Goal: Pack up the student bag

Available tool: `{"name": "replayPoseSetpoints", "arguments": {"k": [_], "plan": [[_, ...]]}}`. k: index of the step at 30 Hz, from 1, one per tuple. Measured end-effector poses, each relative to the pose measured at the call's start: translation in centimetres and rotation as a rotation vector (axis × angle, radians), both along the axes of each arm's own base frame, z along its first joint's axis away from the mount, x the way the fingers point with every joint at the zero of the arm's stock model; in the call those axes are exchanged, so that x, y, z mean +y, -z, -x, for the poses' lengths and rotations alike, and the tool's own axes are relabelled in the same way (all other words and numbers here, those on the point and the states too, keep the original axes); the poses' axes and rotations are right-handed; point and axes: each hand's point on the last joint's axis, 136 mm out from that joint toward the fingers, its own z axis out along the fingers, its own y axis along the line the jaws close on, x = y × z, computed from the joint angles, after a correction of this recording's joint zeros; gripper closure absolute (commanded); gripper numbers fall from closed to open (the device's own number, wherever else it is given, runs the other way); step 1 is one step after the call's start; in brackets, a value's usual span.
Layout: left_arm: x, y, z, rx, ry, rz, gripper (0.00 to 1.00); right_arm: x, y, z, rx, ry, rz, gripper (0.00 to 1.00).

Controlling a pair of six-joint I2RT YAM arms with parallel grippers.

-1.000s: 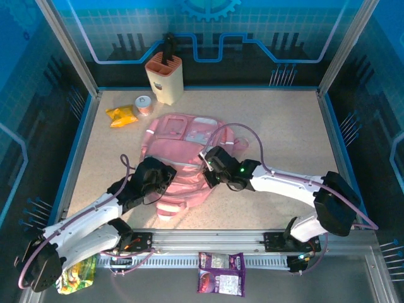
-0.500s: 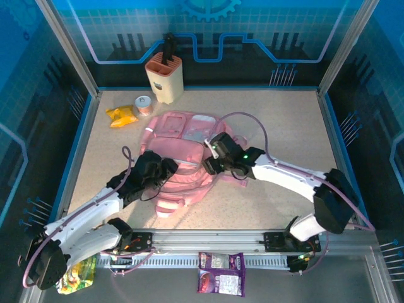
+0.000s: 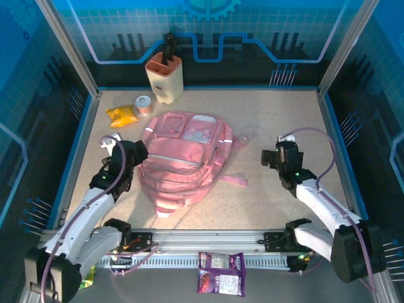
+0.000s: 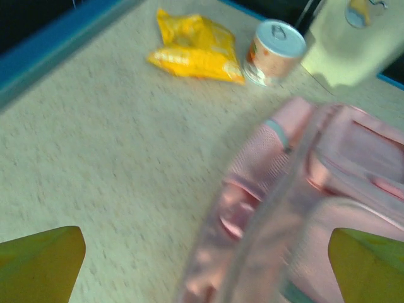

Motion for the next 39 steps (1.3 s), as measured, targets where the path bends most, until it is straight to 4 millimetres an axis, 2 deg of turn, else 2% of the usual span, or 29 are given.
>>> {"name": "replayPoseSetpoints", "arguments": {"k": [3, 5, 7, 10, 14, 16, 19, 22, 28, 39], "plan": [[1.3, 3.1, -1.3, 0.003, 0.019, -0.095, 0.01, -0.8, 0.6, -1.4, -0.067, -0.011, 0.009, 0.0], [1.4, 5.4, -2.1, 0.013, 0.063, -0.134, 0.01, -0.3, 1.0, -2.4, -0.121, -0.056, 0.012, 0.0], [1.2, 6.5, -3.2, 0.0, 0.108, -0.164, 0.01, 0.5, 2.1, -3.3, -0.155, -0.118, 0.007, 0.0], [0.3, 6.6, -5.6, -0.052, 0.19, -0.195, 0.01, 1.6, 3.4, -4.3, -0.158, -0.205, 0.017, 0.0], [-0.8, 6.3, -7.7, -0.135, 0.283, -0.199, 0.01, 3.2, 3.7, -6.3, -0.21, -0.3, 0.015, 0.0], [-1.2, 7.0, -8.4, -0.177, 0.312, -0.197, 0.01, 3.3, 4.3, -6.6, -0.211, -0.312, 0.014, 0.0], [-1.5, 7.9, -8.6, -0.173, 0.335, -0.189, 0.01, 2.6, 3.7, -7.1, -0.232, -0.288, 0.014, 0.0], [-1.3, 6.9, -9.5, -0.199, 0.332, -0.195, 0.01, 2.1, 3.0, -7.5, -0.26, -0.272, 0.02, 0.0], [-1.3, 6.6, -9.7, -0.203, 0.331, -0.198, 0.01, 2.4, 2.3, -7.8, -0.289, -0.28, 0.028, 0.0], [-1.6, 6.7, -9.7, -0.202, 0.349, -0.194, 0.01, 2.6, 2.3, -7.9, -0.287, -0.3, 0.011, 0.0]]}}
